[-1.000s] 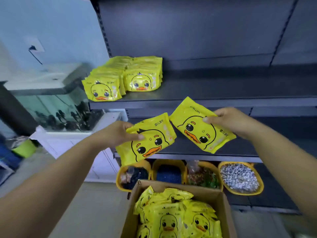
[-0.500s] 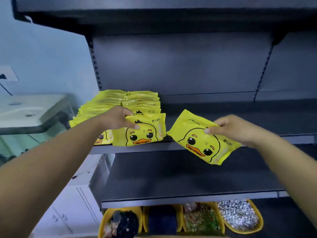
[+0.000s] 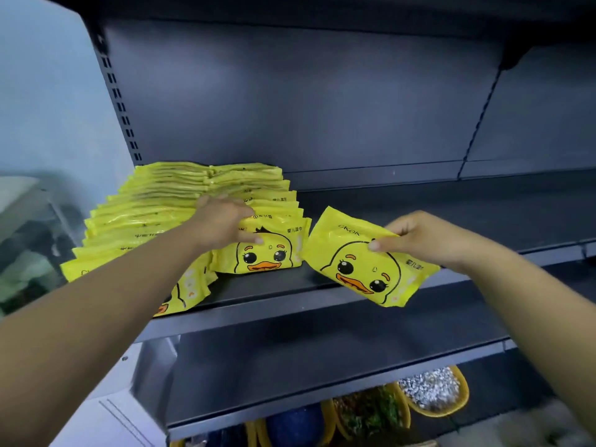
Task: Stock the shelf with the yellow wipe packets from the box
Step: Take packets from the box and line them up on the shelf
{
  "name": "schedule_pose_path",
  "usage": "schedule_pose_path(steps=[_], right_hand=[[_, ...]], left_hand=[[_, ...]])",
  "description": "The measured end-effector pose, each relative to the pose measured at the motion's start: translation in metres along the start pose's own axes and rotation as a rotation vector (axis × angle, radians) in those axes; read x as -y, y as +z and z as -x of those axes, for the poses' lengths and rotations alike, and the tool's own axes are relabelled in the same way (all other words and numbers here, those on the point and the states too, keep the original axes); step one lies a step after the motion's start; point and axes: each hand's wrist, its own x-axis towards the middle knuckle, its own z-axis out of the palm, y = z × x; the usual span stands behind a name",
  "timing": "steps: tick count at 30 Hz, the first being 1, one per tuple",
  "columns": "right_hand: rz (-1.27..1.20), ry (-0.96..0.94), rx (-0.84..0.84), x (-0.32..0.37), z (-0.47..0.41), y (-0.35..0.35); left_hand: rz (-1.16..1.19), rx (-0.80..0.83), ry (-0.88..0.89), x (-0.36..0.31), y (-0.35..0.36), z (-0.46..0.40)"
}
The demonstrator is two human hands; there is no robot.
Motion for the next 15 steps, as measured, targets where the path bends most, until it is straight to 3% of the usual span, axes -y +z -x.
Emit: schedule_pose_path(steps=[5,8,15], right_hand=[[0.076,-0.028,0.046,0.005,-0.028,0.013],[0.129,-0.091,0.091,0.016,-0.041,0.019],[0.354,-0.231,0.239,0.061,-0.078,0.057]], left_hand=[[-0.079,-0.026,0.006,0.004,-0.003,0.009],[0.009,-0.036,-0.065,0.016,-0.012,0.023],[0.096,-0.237,-0.109,0.029,-0.014,0.086]])
